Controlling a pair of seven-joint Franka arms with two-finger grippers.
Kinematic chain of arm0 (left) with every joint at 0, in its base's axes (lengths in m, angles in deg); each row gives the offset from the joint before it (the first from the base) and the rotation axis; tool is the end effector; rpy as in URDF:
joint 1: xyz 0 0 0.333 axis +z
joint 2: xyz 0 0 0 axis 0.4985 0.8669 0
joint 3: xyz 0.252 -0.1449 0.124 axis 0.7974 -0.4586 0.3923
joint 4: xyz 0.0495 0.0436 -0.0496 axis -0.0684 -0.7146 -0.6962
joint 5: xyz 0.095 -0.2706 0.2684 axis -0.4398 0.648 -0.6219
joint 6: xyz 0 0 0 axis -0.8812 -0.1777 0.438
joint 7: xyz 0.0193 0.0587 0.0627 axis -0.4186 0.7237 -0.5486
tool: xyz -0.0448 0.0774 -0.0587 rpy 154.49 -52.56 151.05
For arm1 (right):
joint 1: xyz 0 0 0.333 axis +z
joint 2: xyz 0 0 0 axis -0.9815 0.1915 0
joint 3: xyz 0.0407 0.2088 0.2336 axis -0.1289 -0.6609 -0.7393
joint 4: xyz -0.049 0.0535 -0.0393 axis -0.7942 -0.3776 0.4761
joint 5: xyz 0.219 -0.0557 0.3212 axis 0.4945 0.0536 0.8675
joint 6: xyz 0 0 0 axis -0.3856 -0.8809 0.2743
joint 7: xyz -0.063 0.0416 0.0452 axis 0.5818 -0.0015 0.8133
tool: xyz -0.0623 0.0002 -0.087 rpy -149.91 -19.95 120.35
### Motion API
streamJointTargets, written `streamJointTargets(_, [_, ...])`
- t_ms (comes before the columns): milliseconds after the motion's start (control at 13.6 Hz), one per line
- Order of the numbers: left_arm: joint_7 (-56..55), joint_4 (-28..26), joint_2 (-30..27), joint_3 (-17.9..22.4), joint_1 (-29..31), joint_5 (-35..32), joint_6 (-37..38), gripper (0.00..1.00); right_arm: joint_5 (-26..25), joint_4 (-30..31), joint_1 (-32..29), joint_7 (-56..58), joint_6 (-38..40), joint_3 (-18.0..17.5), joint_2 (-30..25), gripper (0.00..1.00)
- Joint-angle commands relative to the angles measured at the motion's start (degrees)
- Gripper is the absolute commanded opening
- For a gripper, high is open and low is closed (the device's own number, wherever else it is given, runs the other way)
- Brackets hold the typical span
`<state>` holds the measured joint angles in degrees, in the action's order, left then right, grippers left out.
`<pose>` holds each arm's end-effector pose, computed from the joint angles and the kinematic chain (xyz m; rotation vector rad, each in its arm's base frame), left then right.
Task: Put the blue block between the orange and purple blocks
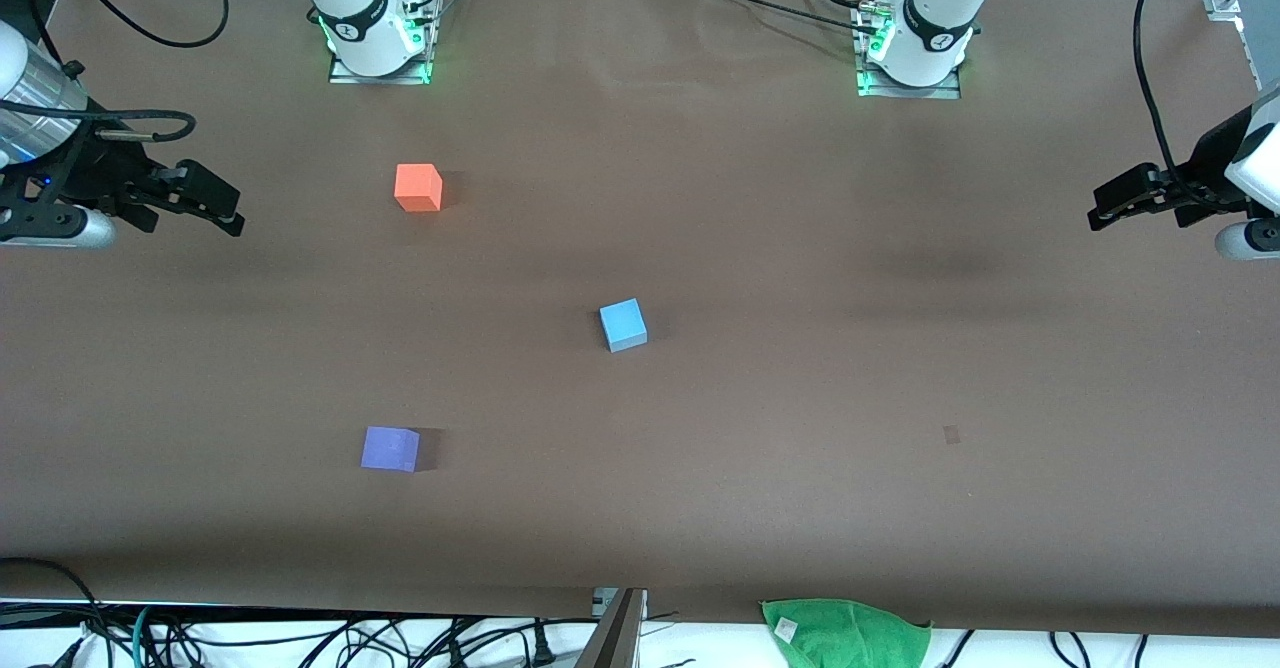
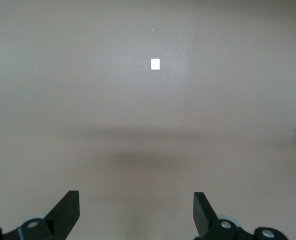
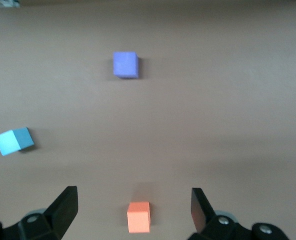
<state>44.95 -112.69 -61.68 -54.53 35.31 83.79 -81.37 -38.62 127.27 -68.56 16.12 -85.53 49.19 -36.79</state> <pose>0.5776 0.0022 0.6041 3.1217 0.1352 -0.0955 0.5845 0.0678 0.6138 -3.1242 0.0994 -0.0418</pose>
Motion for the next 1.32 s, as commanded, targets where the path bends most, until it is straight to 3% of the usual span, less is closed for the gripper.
streamJointTargets(0, [1.2, 1.7, 0.8, 0.1, 0.1, 0.3, 0.8, 1.0, -3.1, 0.6, -0.4, 0.0, 2.5, 0.3, -0.4, 1.0])
streamJointTargets(220, [1.2, 1.7, 0.8, 0.1, 0.1, 0.3, 0.8, 1.0, -2.4, 1.4, 0.0, -0.3, 4.4, -0.2, -1.5, 1.0])
streamJointTargets(587, [1.2, 1.7, 0.8, 0.1, 0.1, 0.3, 0.7, 1.0, -2.4, 11.3, 0.1, -0.4, 1.2, -1.5, -9.3, 1.0])
streamJointTargets(1246, [1.3, 1.7, 0.8, 0.1, 0.2, 0.4, 0.7, 1.0, -2.9, 7.7, 0.1, -0.2, 0.2, -1.5, -6.5, 1.0])
